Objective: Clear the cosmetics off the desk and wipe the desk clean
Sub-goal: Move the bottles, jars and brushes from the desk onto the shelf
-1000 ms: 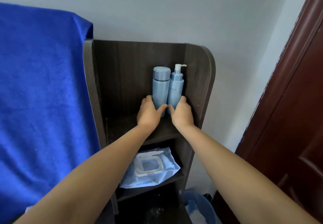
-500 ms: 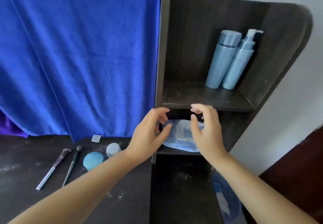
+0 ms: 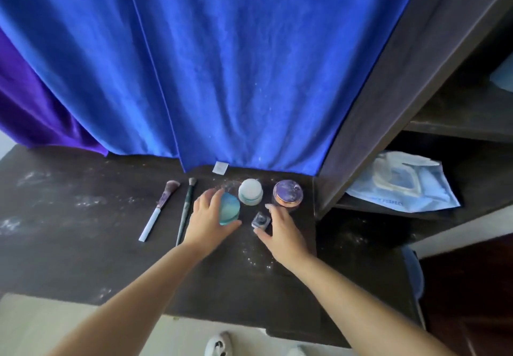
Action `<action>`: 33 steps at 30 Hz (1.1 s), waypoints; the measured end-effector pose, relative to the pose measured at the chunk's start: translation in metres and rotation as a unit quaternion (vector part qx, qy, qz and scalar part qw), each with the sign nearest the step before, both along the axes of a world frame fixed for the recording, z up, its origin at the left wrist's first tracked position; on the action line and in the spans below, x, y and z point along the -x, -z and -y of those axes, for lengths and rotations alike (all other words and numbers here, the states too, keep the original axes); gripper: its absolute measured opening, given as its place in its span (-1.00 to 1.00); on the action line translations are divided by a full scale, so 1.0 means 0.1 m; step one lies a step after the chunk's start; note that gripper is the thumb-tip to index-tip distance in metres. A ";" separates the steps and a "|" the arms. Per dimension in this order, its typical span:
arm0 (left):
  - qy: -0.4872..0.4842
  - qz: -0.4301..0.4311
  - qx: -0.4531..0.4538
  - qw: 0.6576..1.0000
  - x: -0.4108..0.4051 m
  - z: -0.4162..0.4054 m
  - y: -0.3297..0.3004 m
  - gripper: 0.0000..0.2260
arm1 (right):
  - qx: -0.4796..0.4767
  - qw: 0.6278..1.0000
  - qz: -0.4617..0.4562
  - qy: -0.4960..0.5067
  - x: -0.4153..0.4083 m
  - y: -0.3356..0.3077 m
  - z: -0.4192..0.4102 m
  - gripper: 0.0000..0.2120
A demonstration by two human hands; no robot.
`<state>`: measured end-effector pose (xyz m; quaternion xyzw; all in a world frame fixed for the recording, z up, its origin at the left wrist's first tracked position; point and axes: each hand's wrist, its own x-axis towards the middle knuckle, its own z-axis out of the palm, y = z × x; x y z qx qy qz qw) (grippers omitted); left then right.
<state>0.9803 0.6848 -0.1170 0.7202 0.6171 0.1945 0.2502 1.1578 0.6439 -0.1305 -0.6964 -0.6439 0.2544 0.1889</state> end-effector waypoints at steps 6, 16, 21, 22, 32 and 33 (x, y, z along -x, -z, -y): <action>0.033 -0.001 0.045 0.998 -0.01 -0.17 0.08 -0.36 | -0.044 0.997 0.039 0.057 0.15 0.17 -0.02 -0.68; 0.184 0.093 -0.055 0.977 -0.49 0.25 -0.85 -0.38 | -0.208 0.971 -0.005 0.120 -0.57 -0.79 0.47 -0.66; 0.305 0.150 -0.121 0.933 -1.24 0.54 -1.64 -0.40 | -0.314 0.934 0.009 0.172 -1.34 -1.56 0.84 -0.61; 0.318 0.171 -0.130 0.923 -1.41 0.61 -1.79 -0.40 | -0.328 0.927 0.005 0.184 -1.50 -1.71 0.91 -0.60; 0.189 0.246 -0.182 0.933 -2.93 0.23 -2.66 -0.45 | -0.336 0.910 -0.001 0.243 -2.66 -2.64 0.53 -0.79; 0.173 0.227 -0.185 0.940 -3.01 0.14 -2.68 -0.45 | -0.328 0.913 0.007 0.241 -2.72 -2.63 0.45 -0.79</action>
